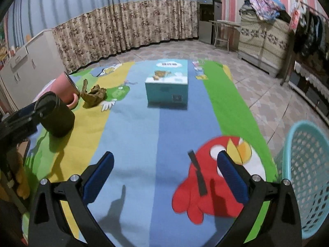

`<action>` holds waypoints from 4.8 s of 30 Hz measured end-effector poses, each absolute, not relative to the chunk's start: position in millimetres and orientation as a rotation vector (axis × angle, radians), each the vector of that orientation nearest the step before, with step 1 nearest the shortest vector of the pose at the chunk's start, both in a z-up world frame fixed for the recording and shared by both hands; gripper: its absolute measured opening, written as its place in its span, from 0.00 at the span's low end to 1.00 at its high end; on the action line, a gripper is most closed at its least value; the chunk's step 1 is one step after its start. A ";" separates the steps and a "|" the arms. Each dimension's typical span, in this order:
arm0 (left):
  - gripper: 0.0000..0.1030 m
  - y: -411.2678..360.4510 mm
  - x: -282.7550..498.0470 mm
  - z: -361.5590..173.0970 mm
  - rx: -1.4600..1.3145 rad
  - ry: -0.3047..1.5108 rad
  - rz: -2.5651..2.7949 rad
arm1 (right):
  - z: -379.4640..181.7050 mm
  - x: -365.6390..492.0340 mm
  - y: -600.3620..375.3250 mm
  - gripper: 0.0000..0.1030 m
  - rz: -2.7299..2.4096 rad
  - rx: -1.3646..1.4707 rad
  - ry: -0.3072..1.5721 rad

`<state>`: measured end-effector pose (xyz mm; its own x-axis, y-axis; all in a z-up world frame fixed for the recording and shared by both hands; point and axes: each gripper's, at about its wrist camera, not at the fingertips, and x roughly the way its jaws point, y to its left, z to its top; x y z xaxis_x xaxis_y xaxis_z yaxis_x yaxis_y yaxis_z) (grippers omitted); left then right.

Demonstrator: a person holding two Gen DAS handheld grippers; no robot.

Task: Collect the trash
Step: 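Lower the left gripper onto the black ribbed pot and grasp its rim, then lift the black pot with the left gripper while the right gripper grasps the brown glove, then carry the black pot and brown glove over the basket and open both grippers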

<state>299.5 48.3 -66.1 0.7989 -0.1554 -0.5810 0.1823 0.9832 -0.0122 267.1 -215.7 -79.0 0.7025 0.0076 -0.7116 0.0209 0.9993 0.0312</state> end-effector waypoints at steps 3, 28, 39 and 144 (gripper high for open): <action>0.81 49.0 300.6 -65.8 0.035 0.621 -0.176 | -79.4 271.9 -219.9 0.95 -0.032 0.022 0.792; 0.60 68.2 293.6 -55.2 0.016 0.567 -0.041 | -88.1 305.8 -210.5 0.95 -0.041 0.067 0.835; 0.60 111.6 278.5 -35.9 0.005 0.432 0.343 | -76.5 362.5 -128.6 0.95 0.097 0.013 0.803; 0.88 -323.1 195.7 -28.9 0.158 0.549 -0.537 | -59.0 123.3 -528.0 0.48 -0.417 0.293 0.714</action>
